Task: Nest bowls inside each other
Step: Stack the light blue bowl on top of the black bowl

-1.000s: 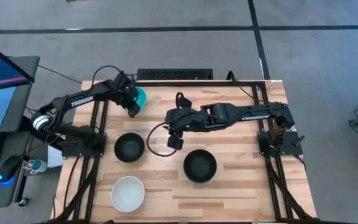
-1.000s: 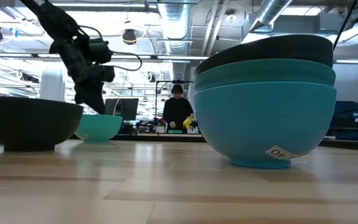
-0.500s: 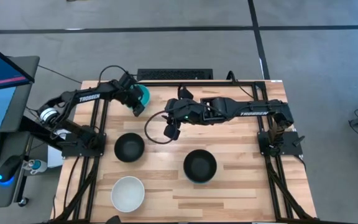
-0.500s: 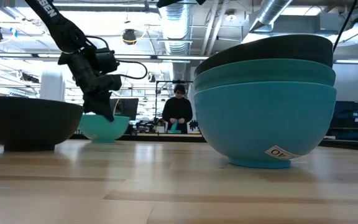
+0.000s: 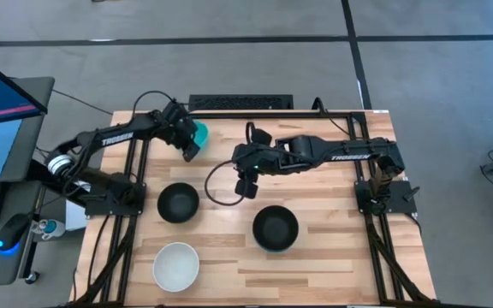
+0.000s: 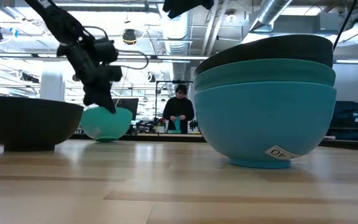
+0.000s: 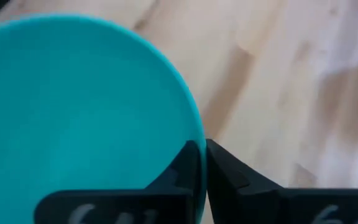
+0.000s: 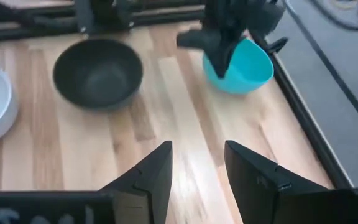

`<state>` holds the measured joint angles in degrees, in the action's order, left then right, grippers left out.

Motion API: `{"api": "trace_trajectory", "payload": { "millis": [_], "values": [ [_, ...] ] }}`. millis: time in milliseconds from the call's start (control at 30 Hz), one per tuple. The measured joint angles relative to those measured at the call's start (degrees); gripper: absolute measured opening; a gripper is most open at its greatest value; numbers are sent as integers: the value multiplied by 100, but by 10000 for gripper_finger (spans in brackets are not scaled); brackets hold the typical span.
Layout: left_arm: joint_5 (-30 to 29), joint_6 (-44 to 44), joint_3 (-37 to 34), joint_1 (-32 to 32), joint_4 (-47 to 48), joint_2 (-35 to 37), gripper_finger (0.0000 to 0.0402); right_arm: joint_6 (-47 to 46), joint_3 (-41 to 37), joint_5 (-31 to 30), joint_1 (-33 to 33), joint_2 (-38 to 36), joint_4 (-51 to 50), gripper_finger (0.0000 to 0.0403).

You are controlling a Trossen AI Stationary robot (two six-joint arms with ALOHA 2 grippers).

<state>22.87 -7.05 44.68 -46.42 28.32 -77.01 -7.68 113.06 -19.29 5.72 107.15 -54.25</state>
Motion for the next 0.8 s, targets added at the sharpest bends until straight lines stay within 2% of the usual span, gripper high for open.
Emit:
{"api": "trace_trajectory", "payload": {
  "millis": [267, 467, 633, 800],
  "values": [
    [-108, 90, 545, 587, 1144, 1403, 0, 48, 0, 32, 26, 0, -166, 170],
    [-437, 668, 897, 1042, 1625, 2325, 0, 22, 0, 49, 88, 0, -447, 170],
    [-661, 1374, 997, 1799, 1871, 2682, 0, 17, -2, 58, 211, -5, -821, 170],
    [-1127, 1914, 997, 2856, 1757, 2547, 0, -23, -2, 111, 445, -189, -848, 170]
  ]
}}
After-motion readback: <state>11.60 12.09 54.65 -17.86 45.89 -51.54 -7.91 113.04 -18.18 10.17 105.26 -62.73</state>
